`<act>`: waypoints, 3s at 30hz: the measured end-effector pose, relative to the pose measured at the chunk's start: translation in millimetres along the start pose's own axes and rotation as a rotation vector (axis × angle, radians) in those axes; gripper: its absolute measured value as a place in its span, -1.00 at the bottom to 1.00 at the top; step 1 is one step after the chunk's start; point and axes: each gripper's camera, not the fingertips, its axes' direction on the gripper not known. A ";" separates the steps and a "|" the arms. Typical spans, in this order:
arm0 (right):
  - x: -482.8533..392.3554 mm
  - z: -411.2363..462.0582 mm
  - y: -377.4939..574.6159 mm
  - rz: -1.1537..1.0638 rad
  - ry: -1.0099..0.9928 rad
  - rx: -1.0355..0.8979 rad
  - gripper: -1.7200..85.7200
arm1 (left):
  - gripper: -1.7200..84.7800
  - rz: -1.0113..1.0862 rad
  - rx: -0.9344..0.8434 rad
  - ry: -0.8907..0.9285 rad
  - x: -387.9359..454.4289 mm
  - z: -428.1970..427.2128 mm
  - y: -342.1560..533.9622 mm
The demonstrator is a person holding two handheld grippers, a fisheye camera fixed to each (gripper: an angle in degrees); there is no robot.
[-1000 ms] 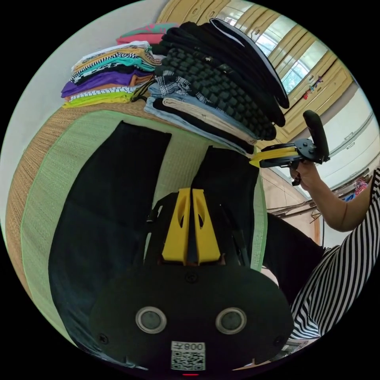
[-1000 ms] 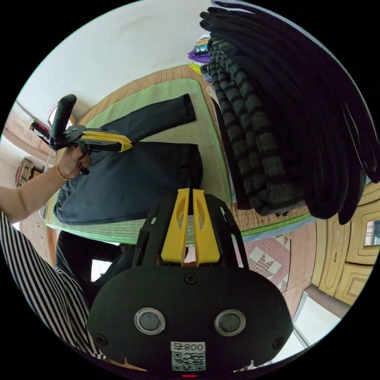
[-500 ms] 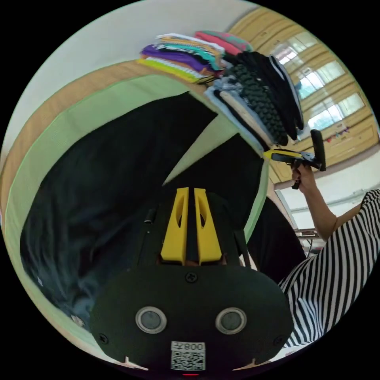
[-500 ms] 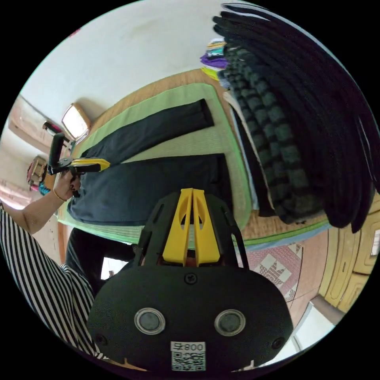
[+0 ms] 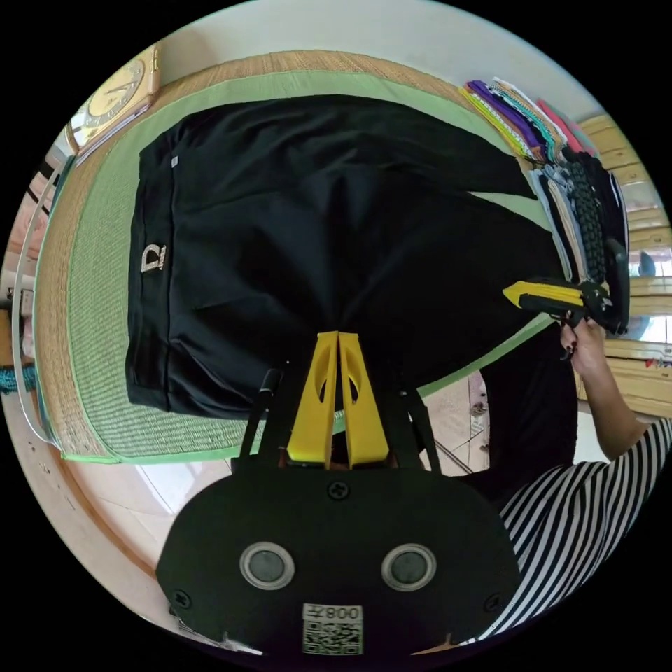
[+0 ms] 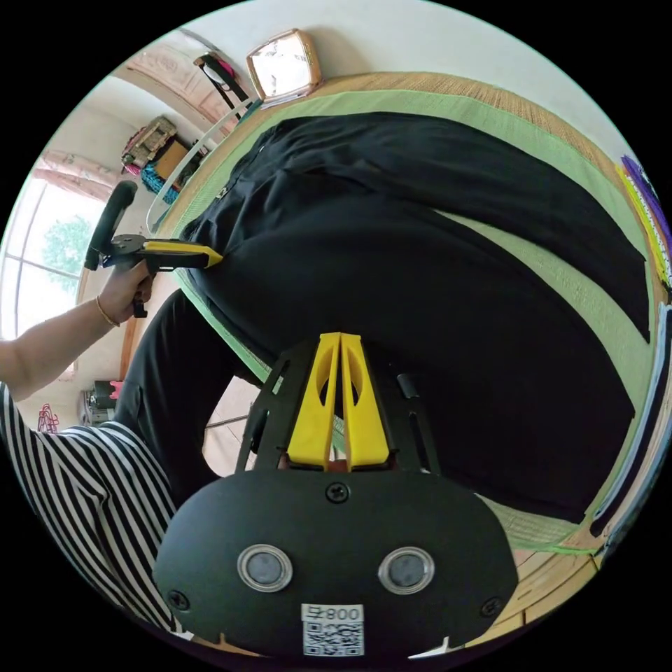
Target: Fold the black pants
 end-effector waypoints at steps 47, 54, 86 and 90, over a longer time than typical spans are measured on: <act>-109.5 53.9 -336.1 -0.224 -0.003 0.064 -0.95 | -0.86 -0.130 0.401 0.285 -316.5 -217.7 106.8; -91.7 27.6 -399.0 -0.218 0.071 0.143 -0.89 | -0.75 0.032 0.308 0.121 -321.4 -254.5 3.7; -201.3 81.8 -504.8 -0.317 0.394 -0.072 -0.94 | -0.91 0.189 0.103 -0.187 -198.9 -349.9 -53.7; -224.8 55.6 -481.8 -0.301 0.404 -0.022 -0.94 | -0.91 0.210 0.167 -0.176 -176.8 -379.2 -27.2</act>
